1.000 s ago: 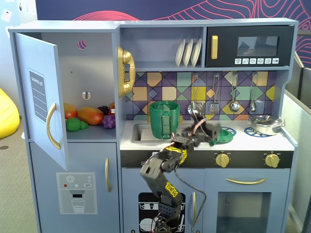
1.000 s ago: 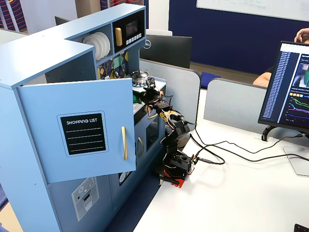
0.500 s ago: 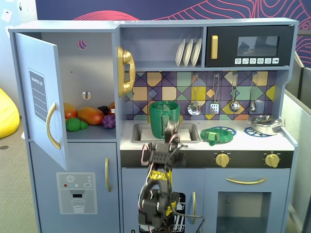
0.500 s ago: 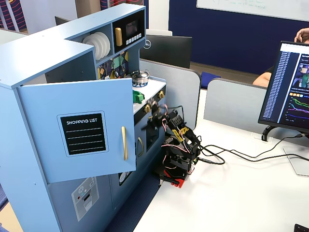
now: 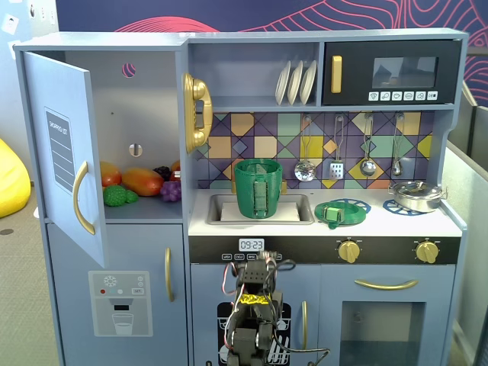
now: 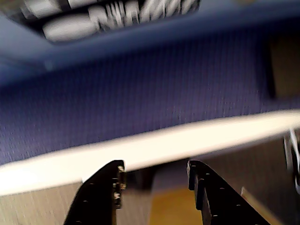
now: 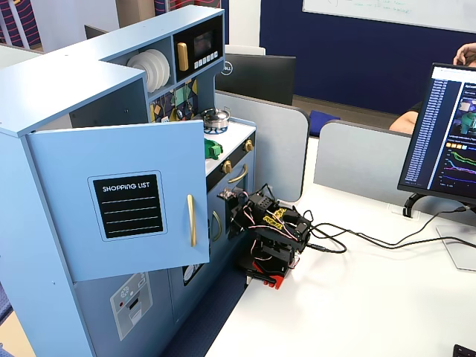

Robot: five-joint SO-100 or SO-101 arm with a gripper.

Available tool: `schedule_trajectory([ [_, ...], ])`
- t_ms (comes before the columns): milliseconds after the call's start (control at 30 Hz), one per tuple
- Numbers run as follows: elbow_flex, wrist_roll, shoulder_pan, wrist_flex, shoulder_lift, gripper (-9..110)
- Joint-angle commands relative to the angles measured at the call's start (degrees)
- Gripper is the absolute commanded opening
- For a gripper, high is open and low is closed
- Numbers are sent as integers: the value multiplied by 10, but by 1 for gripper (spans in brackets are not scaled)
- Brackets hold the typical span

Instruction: Take off the lid from the green recipient and place it on the counter

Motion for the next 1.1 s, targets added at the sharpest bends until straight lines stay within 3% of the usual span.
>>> schedule_trajectory([
  [0,15,-3,-20,28,9,2],
  [433,15,-25,-28,152,13,1],
  [567,15,24,-30,160,13,2],
  [1067,15,25,-29,159,13,2],
])
